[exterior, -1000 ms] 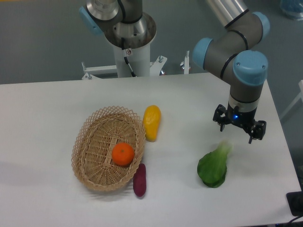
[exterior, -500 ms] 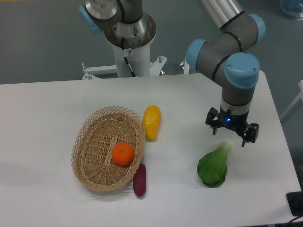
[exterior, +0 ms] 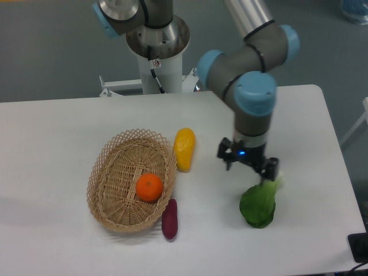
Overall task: Pick up the orange from the basket
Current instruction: 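Lower the gripper into the wicker basket over the orange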
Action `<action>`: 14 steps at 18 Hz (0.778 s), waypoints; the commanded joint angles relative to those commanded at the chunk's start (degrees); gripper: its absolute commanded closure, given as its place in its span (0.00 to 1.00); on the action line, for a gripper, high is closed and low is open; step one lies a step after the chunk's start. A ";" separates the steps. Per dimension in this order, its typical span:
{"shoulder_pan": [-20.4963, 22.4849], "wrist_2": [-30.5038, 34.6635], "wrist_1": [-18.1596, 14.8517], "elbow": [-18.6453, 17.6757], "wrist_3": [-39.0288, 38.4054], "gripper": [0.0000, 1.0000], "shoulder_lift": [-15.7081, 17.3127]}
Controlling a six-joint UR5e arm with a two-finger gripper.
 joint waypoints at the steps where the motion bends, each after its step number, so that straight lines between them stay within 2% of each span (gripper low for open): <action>1: -0.97 -0.26 0.96 -1.57 0.70 0.00 0.09; 4: -5.35 -0.53 2.29 -4.13 4.38 0.00 0.97; 12: -12.74 -0.53 5.80 -5.28 9.31 0.00 -0.17; 14: -14.41 -0.44 5.80 -5.80 10.45 0.00 -0.18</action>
